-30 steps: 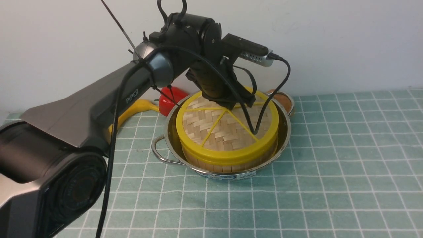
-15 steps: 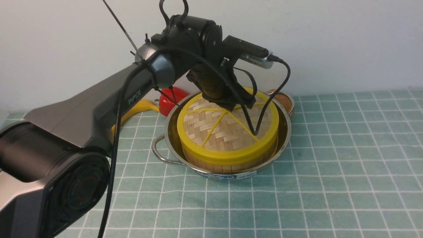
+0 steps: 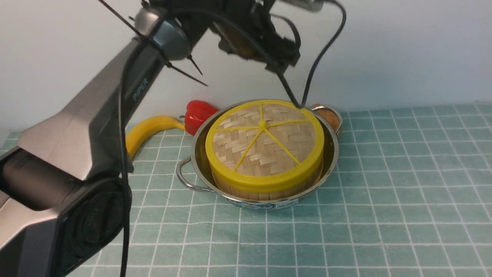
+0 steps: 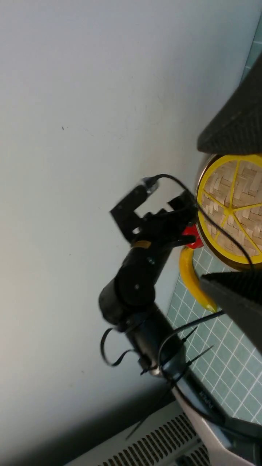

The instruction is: Place the steamer in the pot on the blue tablecloth, and put the lid on the steamer.

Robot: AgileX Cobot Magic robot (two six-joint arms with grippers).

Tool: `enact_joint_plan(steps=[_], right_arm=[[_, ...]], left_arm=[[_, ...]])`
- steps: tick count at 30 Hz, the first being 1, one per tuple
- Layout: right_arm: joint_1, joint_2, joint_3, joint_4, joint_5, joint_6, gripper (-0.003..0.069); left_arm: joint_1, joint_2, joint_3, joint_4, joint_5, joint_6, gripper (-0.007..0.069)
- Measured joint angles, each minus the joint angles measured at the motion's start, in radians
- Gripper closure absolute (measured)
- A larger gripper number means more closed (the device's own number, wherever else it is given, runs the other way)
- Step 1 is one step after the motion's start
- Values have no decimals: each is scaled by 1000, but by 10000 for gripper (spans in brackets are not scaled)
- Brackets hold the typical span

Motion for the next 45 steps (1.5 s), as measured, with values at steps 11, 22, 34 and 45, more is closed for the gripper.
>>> enact_joint_plan(steps=[11,22,34,45], right_arm=[[0,-52,105,-180,-6,-59,258],[0,-389,638,-475,-54,24,522],[0,-626,998,-546,-159,106,673],[0,-627,1013,-287,-158,146,655]], left_arm=[[0,-371,-83,-30,6,1,450],[0,-657,-22,-35,8,57,648],[0,-1022,826,-35,9,59,648],[0,-1503,1609,-203,-387,39,648]])
